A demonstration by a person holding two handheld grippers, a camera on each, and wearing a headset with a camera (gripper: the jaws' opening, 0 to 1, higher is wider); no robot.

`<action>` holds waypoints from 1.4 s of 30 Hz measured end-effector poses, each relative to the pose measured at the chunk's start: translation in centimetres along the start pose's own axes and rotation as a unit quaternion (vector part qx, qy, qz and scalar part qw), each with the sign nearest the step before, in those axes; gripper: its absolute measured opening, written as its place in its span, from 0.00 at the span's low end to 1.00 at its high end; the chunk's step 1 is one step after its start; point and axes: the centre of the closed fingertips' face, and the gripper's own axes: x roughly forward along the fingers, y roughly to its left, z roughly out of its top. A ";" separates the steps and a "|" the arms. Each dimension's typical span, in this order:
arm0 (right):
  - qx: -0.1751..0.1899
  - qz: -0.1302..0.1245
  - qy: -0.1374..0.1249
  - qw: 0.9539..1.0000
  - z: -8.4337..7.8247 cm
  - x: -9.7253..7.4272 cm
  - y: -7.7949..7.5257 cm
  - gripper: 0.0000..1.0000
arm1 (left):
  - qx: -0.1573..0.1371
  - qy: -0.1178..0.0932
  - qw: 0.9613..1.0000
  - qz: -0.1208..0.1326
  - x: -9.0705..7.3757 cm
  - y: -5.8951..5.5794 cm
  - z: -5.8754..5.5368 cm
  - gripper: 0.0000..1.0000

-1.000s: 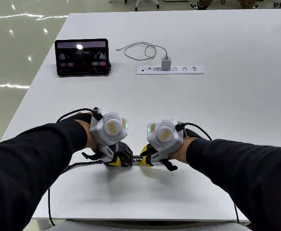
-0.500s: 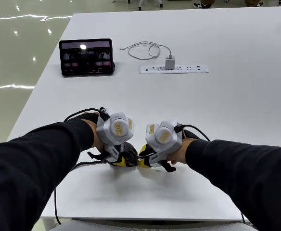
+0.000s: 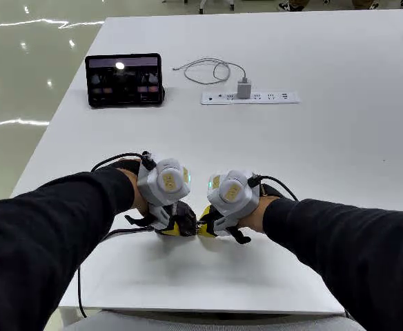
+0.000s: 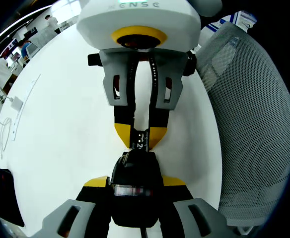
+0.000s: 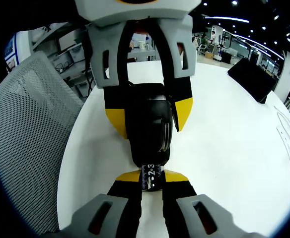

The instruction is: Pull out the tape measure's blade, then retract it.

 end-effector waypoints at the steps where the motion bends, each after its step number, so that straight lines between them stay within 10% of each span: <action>1: 0.000 0.000 0.001 1.000 0.0 0.0 0.0 0.10 | 0.000 0.001 1.000 0.000 0.0 0.0 0.0 0.33; 42: 0.022 -0.008 0.011 1.000 -3.4 -3.2 -0.3 0.10 | -0.011 -0.001 1.000 -0.005 0.1 -0.1 0.0 0.34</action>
